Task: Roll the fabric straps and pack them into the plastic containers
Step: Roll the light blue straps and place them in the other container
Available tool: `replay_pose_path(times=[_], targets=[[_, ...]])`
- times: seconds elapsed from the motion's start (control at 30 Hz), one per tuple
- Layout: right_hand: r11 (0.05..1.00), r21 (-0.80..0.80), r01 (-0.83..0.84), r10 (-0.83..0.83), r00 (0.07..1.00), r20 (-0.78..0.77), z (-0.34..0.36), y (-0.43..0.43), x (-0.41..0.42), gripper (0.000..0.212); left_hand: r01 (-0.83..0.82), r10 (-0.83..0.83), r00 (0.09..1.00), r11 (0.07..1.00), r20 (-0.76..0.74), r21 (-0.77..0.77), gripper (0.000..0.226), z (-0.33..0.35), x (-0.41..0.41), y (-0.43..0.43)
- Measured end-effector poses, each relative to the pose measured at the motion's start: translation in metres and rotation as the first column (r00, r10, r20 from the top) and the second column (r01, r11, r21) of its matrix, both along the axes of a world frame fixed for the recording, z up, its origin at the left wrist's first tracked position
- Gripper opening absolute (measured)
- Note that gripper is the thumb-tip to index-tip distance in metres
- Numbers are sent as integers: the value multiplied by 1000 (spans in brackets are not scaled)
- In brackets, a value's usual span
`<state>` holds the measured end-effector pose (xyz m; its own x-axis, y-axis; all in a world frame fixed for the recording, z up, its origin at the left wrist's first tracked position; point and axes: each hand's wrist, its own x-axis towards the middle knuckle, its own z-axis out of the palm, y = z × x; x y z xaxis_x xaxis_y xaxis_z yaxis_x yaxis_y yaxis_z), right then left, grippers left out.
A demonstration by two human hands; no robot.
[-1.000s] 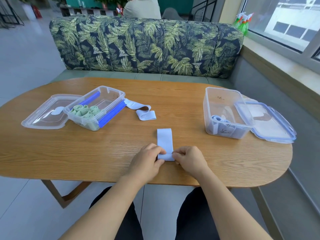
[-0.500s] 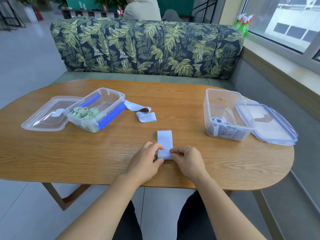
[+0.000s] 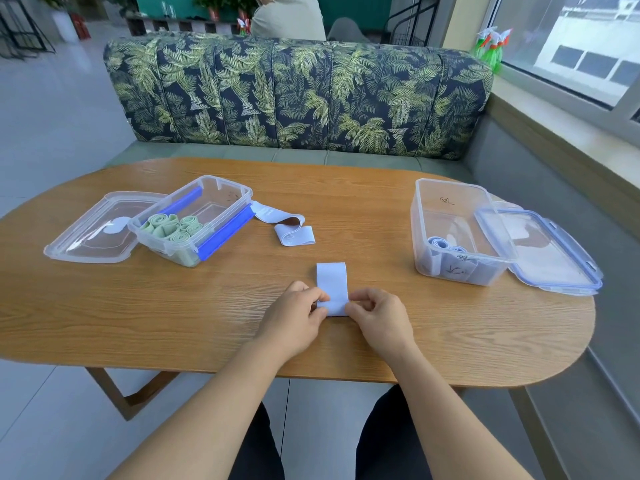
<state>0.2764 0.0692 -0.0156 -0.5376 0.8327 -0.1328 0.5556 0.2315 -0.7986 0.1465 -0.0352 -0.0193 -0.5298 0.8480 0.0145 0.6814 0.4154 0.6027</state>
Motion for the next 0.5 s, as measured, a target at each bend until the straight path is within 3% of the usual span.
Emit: replay_pose_path(times=[0.23,0.5], targets=[[999,-9,42,-41,993,113,5,4,-9,9,-21,19,998,999,53,41,36,-1,-1,-2],[997,-53,64,-56,989,140,9,8,-14,24,-61,56,997,994,55,91,19,-5,1,1]])
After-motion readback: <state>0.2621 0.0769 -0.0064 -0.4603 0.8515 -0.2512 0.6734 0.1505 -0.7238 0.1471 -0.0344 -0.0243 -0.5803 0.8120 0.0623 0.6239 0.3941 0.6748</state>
